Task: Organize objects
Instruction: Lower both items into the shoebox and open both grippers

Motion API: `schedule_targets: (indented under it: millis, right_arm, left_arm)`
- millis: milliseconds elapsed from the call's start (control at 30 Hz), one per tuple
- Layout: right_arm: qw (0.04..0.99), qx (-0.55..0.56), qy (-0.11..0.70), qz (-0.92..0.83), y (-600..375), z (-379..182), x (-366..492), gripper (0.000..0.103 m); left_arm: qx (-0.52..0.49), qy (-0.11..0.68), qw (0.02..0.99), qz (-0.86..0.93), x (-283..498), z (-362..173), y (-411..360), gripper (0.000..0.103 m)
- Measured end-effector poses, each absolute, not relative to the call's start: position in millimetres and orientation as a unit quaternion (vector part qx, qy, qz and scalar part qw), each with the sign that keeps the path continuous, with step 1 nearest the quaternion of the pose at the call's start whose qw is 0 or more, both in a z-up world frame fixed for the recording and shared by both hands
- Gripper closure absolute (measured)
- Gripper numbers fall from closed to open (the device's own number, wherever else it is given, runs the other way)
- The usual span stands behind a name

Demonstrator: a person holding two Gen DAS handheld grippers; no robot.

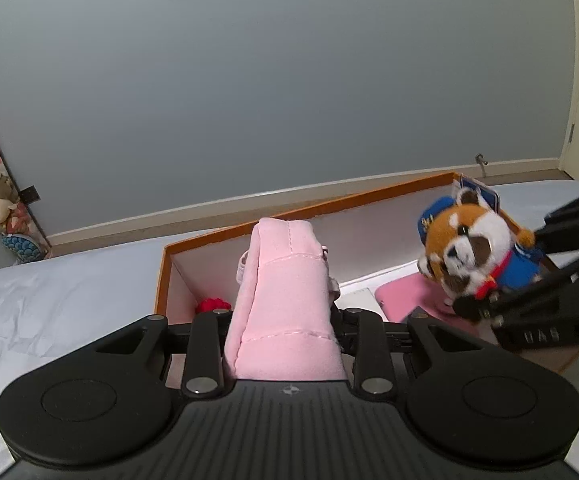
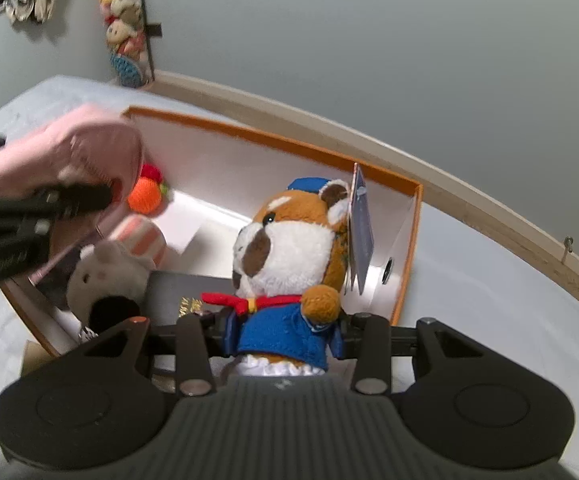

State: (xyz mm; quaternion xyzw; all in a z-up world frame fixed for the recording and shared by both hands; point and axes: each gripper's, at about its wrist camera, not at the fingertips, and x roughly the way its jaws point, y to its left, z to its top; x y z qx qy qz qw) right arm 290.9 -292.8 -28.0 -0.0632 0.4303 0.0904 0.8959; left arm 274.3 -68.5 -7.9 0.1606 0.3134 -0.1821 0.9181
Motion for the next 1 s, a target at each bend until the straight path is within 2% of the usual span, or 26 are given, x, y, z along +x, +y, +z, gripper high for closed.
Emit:
schedule_targets:
  millis: [633,833,1000]
  right_arm:
    - [0.867,-0.175,0.456,0.095,-266,-49,308,0.058]
    - [0.866,-0.190,0.453,0.090,-261,-53,304,0.050]
    - [0.868,-0.195,0.449,0.084,-255,-54,300,0.046]
  left_arm:
    - [0.348,0.348,0.858,-0.147,328,-67,-101,0.069]
    - [0.355,0.346,0.855,-0.153,329,-69,-103,0.060]
    - [0.354,0.341,0.857,-0.153,329,-67,-102,0.038]
